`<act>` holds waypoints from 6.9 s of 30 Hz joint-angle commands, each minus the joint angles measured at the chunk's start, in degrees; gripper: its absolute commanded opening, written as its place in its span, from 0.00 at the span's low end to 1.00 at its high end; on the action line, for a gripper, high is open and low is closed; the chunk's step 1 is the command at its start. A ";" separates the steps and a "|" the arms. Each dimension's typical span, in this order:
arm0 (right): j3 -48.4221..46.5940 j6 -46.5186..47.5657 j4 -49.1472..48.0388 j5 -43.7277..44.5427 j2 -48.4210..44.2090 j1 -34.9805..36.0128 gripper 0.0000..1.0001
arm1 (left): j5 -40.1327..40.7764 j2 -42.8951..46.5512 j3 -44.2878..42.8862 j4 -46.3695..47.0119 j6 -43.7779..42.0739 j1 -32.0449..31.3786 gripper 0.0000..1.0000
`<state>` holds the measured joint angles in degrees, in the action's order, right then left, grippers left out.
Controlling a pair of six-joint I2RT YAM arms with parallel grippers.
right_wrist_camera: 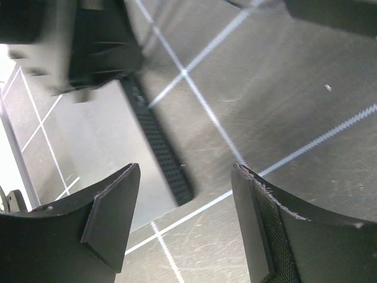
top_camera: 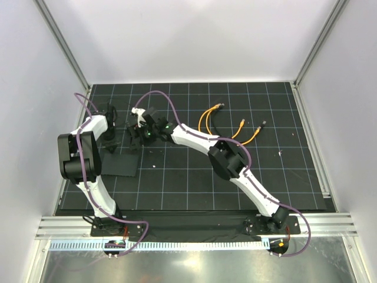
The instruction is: Pull the plug from the switch port
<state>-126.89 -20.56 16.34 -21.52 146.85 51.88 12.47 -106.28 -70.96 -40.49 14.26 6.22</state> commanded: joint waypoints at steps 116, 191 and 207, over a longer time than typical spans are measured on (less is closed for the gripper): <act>-10.39 -30.24 -40.59 -26.74 14.70 -2.74 0.24 | 2.03 10.47 0.91 3.41 16.67 -1.56 0.49; -8.28 -31.03 -19.24 -16.36 10.47 -0.37 0.41 | -2.01 29.81 23.41 -0.29 28.19 7.49 0.21; -11.28 -27.70 -18.88 -13.72 13.29 0.42 0.41 | 2.03 27.88 18.85 -0.73 26.26 7.84 0.27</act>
<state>-137.78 -49.78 -0.93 -35.22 162.06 51.72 11.51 -78.50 -48.34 -41.41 42.00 13.32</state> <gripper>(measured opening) 0.416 0.259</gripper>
